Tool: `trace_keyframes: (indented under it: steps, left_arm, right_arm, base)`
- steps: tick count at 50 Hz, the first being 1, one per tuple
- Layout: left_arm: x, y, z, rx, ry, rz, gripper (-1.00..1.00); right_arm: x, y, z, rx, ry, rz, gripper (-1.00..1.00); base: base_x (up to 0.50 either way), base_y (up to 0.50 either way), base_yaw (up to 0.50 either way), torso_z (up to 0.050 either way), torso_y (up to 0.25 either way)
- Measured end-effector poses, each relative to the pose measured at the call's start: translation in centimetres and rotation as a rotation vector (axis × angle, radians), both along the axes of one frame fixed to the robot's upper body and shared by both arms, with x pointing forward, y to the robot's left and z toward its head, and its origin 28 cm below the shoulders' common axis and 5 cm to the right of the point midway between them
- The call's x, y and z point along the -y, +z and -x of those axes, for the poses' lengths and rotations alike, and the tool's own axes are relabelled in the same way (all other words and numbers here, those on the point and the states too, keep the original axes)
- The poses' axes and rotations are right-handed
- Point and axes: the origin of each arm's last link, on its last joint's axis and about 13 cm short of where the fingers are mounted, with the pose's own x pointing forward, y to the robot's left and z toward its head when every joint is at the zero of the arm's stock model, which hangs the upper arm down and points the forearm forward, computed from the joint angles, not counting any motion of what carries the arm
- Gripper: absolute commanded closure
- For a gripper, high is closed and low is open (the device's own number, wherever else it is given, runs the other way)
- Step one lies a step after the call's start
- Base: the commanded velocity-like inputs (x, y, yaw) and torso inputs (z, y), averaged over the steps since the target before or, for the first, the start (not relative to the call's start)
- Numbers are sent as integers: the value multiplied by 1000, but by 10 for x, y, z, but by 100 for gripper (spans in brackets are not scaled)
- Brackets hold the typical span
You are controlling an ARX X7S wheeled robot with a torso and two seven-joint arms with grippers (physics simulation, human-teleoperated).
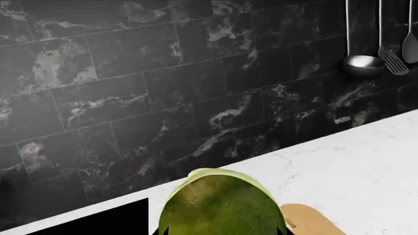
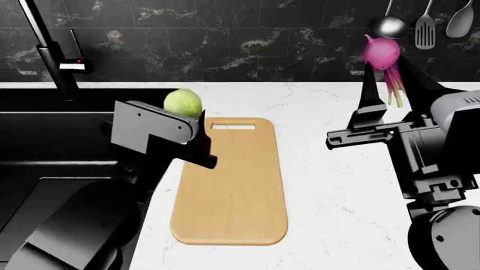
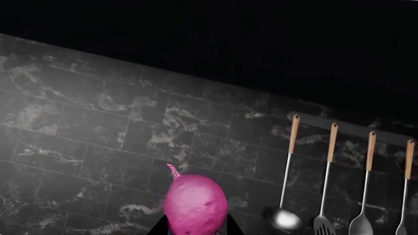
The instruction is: Pick the vegetables from the sink and place them on the cutting board.
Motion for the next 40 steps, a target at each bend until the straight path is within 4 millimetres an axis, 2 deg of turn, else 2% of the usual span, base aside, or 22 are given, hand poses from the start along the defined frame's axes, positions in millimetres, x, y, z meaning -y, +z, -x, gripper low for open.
trace_keyframes:
  steps: [29, 40]
  left_arm:
    - [4, -18, -22, -208, -85, 103, 100]
    - [7, -22, -26, -220, -92, 83, 100]
  right_arm:
    - [1, -1, -2, -17, 0, -15, 100]
    - [2, -4, -4, -29, -1, -25, 100]
  base:
    - [0, 0, 0, 0, 0]
    - [29, 0, -9, 0, 0]
